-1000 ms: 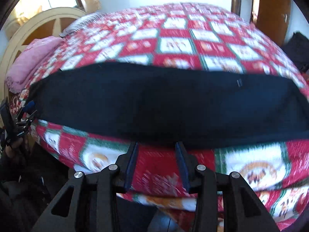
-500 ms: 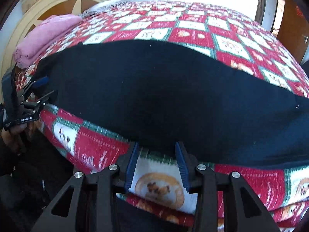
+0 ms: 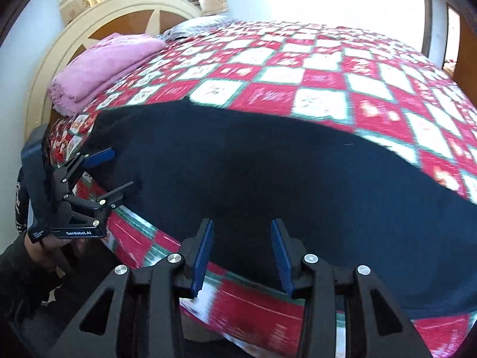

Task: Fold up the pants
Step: 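Fold the pants' end over with the right tool toward the left tool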

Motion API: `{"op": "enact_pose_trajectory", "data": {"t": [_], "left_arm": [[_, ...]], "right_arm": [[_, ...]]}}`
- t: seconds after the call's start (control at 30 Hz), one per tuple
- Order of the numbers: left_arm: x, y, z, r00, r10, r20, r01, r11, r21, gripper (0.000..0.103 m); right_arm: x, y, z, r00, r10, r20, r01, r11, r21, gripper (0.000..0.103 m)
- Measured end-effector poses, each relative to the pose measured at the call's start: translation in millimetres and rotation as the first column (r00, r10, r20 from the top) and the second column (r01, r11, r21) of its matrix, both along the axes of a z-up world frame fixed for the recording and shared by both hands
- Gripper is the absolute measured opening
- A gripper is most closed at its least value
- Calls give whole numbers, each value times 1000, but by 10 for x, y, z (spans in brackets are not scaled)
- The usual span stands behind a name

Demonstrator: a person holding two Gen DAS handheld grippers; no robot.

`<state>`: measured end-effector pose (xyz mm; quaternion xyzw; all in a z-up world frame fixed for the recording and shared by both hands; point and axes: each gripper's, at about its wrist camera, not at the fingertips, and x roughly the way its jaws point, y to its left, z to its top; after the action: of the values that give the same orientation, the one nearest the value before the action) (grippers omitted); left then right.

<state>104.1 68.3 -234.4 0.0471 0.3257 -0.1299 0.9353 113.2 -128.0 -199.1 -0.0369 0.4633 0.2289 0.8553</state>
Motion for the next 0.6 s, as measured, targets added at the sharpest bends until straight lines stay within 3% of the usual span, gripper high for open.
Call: {"op": "enact_pose_trajectory", "data": {"t": [0.17, 0.4, 0.6], "left_arm": [[23, 90, -10, 1000, 13, -6, -13, 1000, -10, 103], [33, 260, 160, 998, 50, 49, -51, 999, 16, 103], [172, 820, 169, 972, 219, 87, -226, 970, 85, 103]], "right_arm": [[-138, 126, -163, 1000, 5, 22, -3, 997, -75, 42], [-154, 71, -205, 1000, 3, -11, -4, 998, -59, 42], [-202, 80, -217, 1000, 5, 1, -5, 998, -66, 42]]}}
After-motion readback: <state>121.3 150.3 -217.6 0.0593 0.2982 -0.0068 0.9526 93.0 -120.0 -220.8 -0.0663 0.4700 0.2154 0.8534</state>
